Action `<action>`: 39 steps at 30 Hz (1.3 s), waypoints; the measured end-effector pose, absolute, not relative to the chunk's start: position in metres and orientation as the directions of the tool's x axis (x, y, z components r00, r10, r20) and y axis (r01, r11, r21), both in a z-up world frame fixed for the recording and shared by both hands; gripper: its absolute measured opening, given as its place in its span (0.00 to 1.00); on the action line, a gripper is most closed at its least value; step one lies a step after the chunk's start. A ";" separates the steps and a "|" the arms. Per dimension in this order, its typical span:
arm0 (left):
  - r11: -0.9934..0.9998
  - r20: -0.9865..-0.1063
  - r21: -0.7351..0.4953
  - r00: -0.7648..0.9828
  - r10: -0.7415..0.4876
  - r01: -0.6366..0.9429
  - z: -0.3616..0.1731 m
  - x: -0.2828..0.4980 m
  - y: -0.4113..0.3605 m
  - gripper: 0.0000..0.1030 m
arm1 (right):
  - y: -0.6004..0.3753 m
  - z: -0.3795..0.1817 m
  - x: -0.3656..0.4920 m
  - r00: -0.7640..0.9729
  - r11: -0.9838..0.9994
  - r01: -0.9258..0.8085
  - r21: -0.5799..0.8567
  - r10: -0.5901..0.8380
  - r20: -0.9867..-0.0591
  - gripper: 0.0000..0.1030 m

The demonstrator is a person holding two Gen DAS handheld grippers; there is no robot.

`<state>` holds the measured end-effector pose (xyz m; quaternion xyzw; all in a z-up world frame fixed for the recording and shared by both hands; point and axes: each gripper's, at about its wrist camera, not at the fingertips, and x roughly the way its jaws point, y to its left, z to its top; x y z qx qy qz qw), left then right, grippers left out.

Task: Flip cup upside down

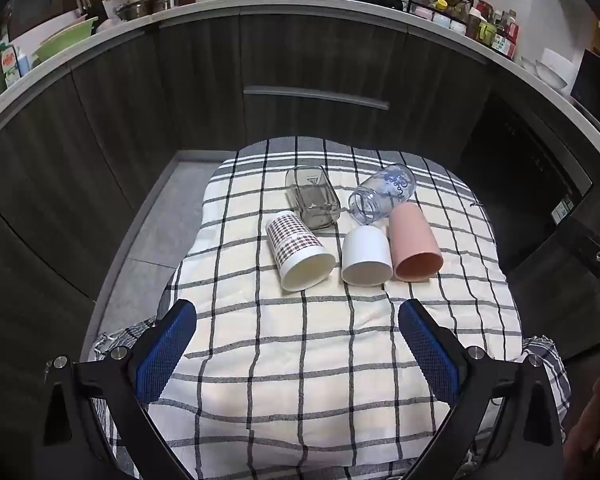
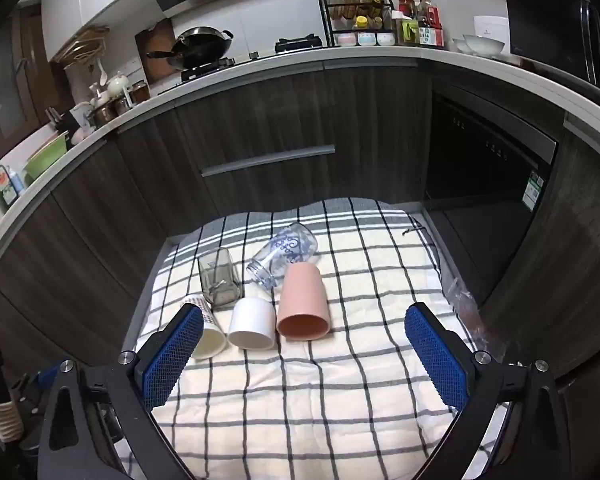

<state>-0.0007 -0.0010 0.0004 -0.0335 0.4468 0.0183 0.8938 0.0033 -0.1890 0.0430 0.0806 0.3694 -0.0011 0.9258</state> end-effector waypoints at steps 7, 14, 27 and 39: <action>0.996 -0.808 -0.061 0.588 -0.012 -0.064 0.005 -0.001 0.002 1.00 | -0.189 0.053 0.000 0.739 0.990 0.044 0.134 0.058 -0.671 0.98; 0.996 -0.790 -0.053 0.613 0.002 -0.072 0.012 -0.008 0.001 1.00 | -0.185 0.059 -0.006 0.753 0.993 0.033 0.110 0.048 -0.657 0.98; 0.996 -0.765 -0.044 0.643 0.016 -0.077 0.022 -0.017 0.002 1.00 | -0.183 0.061 -0.010 0.764 0.995 0.027 0.100 0.044 -0.643 0.98; 0.996 -0.760 -0.041 0.649 0.019 -0.078 0.026 -0.019 0.001 1.00 | -0.182 0.063 -0.011 0.762 0.995 0.028 0.100 0.044 -0.646 0.98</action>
